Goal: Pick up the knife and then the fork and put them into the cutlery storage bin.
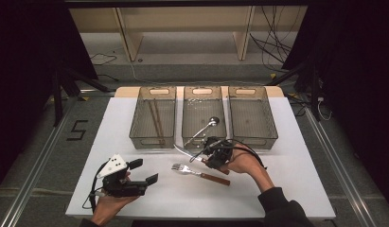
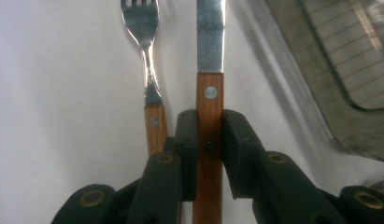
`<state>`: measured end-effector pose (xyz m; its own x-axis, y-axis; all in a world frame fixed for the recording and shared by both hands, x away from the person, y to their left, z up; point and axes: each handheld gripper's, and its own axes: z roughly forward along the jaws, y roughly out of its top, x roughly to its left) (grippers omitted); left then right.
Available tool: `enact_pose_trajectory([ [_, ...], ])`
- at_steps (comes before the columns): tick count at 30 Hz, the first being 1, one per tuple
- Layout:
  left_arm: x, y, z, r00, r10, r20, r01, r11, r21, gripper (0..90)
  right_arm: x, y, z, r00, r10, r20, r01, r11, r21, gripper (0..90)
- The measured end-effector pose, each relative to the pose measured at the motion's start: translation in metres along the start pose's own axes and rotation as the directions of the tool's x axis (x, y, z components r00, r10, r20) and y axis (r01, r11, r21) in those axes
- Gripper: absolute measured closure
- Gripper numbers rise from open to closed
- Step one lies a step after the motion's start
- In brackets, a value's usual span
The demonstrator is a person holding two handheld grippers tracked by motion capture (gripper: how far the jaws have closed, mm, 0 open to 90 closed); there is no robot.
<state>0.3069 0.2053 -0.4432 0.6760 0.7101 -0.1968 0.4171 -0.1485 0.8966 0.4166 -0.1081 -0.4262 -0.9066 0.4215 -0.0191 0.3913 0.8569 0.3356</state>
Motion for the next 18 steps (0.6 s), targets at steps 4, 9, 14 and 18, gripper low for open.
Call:
enact_pose_trajectory([
  [4, 0.001, 0.0, 0.0, 1.0, 0.001, -0.004, -0.001, 1.0, -0.004, 15.7, -0.004, -0.006, -0.017, 0.9988, 0.048, -0.001, -0.048, 0.996, -0.069, 77.4],
  [9, 0.002, 0.0, -0.002, 1.0, -0.001, -0.004, 0.001, 1.0, -0.01, 15.7, -0.013, -0.012, -0.032, 0.9948, 0.102, -0.001, -0.101, 0.986, -0.135, 77.4],
  [14, 0.002, 0.0, -0.002, 1.0, -0.007, -0.001, 0.007, 0.9998, -0.018, 15.7, -0.022, -0.019, -0.046, 0.9875, 0.157, -0.005, -0.155, 0.968, -0.199, 77.4],
  [18, 0.002, 0.0, -0.002, 1.0, -0.009, -0.001, 0.009, 0.9996, -0.025, 15.7, -0.031, -0.022, -0.055, 0.9813, 0.193, -0.002, -0.187, 0.951, -0.246, 77.4],
])
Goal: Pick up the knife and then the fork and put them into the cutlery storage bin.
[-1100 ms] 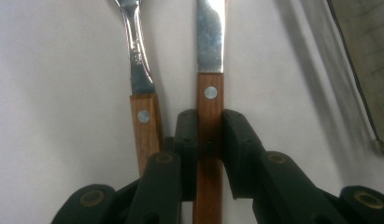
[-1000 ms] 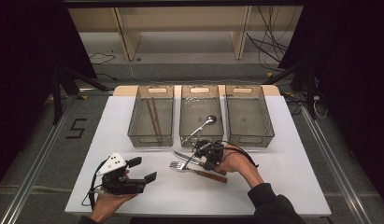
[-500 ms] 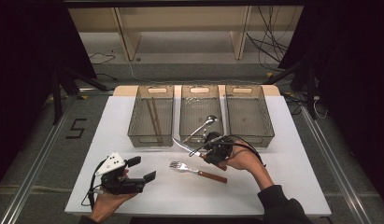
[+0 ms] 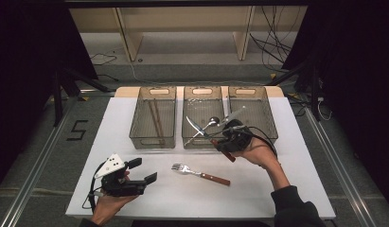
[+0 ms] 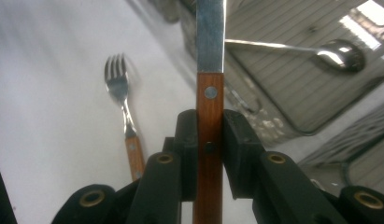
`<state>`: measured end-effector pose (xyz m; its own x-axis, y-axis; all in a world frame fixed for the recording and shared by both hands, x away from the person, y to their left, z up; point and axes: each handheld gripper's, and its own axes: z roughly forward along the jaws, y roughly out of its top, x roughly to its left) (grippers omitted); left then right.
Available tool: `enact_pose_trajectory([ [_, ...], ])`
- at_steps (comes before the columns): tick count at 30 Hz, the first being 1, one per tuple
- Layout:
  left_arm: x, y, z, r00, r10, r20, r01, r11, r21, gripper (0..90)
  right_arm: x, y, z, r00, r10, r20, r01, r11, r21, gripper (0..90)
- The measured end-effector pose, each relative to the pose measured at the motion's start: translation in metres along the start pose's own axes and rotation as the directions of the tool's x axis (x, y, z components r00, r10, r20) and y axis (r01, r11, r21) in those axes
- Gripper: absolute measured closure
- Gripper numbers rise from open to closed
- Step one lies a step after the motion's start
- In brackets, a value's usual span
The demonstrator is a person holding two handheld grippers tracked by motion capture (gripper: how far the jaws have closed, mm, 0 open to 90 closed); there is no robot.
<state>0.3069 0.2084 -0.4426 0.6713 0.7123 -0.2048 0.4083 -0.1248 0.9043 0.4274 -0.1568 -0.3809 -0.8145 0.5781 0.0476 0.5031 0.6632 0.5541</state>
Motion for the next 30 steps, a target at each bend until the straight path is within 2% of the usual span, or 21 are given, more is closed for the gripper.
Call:
enact_pose_trajectory([
  [7, 0.0, 0.0, -0.002, 1.0, 0.0, -0.004, 0.0, 0.9998, -0.017, 15.7, -0.017, 0.002, -0.015, 0.9971, 0.065, 0.038, -0.063, 0.996, -0.066, 77.4],
  [15, 0.0, 0.0, -0.002, 1.0, 0.0, -0.007, 0.0, 0.9997, -0.023, 15.7, -0.037, -0.001, -0.026, 0.9854, 0.146, 0.088, -0.136, 0.984, -0.113, 77.4],
  [21, 0.001, 0.0, -0.002, 1.0, 0.0, -0.008, 0.0, 0.9997, -0.025, 15.7, -0.049, -0.003, -0.032, 0.974, 0.196, 0.114, -0.18, 0.974, -0.138, 77.4],
  [30, 0.001, 0.001, -0.003, 0.9999, 0.005, -0.014, -0.005, 0.9995, -0.031, 15.7, -0.066, -0.004, -0.041, 0.9513, 0.27, 0.148, -0.244, 0.954, -0.172, 77.4],
])
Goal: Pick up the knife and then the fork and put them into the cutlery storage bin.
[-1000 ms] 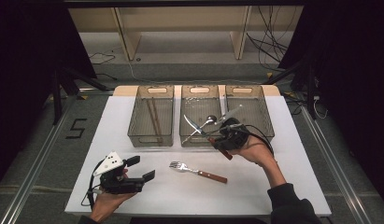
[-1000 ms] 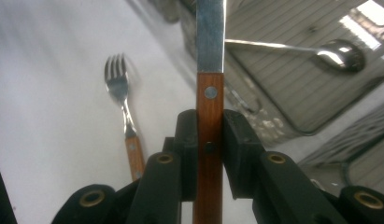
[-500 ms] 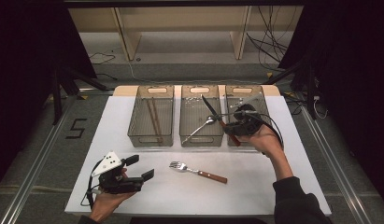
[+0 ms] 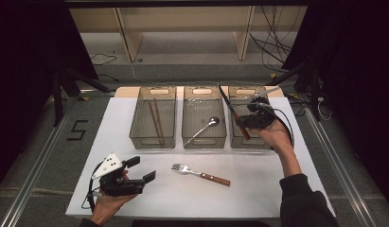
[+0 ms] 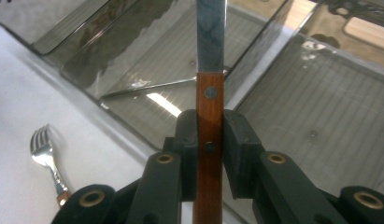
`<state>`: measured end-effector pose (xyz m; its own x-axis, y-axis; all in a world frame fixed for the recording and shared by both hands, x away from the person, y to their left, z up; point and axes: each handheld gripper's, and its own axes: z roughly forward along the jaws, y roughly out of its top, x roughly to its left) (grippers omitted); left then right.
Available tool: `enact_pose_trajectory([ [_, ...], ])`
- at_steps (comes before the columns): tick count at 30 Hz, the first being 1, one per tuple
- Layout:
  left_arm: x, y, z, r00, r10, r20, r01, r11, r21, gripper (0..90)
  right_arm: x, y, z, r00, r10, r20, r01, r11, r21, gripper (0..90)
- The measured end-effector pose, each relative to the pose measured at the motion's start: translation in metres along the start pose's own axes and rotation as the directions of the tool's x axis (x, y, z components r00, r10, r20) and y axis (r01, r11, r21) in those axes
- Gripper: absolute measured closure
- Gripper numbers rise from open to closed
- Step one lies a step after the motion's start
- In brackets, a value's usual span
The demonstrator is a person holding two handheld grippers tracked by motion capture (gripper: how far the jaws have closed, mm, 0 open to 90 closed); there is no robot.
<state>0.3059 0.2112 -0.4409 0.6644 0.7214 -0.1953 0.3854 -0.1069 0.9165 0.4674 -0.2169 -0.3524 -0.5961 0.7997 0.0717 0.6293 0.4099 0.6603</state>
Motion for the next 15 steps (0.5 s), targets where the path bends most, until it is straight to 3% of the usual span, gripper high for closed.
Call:
enact_pose_trajectory([
  [15, 0.0, 0.0, -0.001, 1.0, -0.002, -0.003, 0.002, 1.0, -0.01, 15.7, -0.02, 0.004, 0.001, 0.9959, 0.079, 0.043, -0.078, 0.997, -0.015, 77.4],
])
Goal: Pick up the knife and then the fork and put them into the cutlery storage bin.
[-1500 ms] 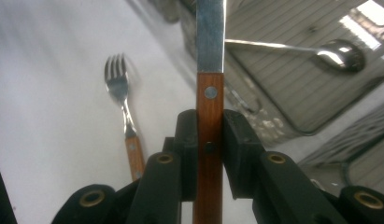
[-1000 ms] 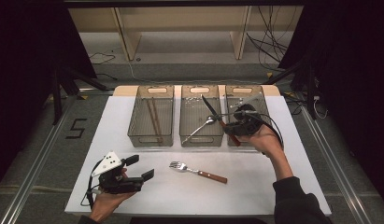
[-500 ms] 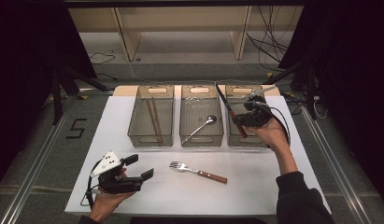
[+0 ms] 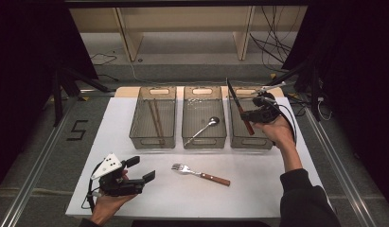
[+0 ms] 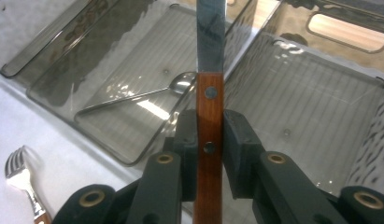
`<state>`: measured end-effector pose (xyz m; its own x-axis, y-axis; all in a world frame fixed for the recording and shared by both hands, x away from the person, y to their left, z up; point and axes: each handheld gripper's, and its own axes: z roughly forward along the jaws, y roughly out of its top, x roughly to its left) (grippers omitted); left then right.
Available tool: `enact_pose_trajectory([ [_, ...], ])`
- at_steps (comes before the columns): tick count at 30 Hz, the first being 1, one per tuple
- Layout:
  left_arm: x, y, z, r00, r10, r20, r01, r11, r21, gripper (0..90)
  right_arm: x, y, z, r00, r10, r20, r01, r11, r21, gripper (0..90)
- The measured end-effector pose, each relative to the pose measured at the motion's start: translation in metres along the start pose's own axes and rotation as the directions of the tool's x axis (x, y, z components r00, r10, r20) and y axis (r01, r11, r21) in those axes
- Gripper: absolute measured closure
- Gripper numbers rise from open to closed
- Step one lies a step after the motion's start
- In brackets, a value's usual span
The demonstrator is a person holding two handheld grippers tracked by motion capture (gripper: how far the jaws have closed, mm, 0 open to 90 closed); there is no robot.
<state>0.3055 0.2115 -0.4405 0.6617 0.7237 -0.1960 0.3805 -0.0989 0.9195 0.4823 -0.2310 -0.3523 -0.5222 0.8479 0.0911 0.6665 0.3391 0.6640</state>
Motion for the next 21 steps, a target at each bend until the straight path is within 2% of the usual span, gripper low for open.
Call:
enact_pose_trajectory([
  [11, 0.0, 0.0, -0.001, 1.0, 0.001, 0.0, -0.001, 1.0, -0.003, 15.7, -0.008, 0.001, 0.005, 0.9987, 0.042, 0.029, -0.042, 0.999, 0.001, 77.4],
  [21, 0.0, 0.0, -0.001, 1.0, 0.001, 0.0, -0.001, 1.0, -0.004, 15.7, -0.017, 0.002, 0.016, 0.9942, 0.091, 0.058, -0.092, 0.996, 0.013, 77.3],
])
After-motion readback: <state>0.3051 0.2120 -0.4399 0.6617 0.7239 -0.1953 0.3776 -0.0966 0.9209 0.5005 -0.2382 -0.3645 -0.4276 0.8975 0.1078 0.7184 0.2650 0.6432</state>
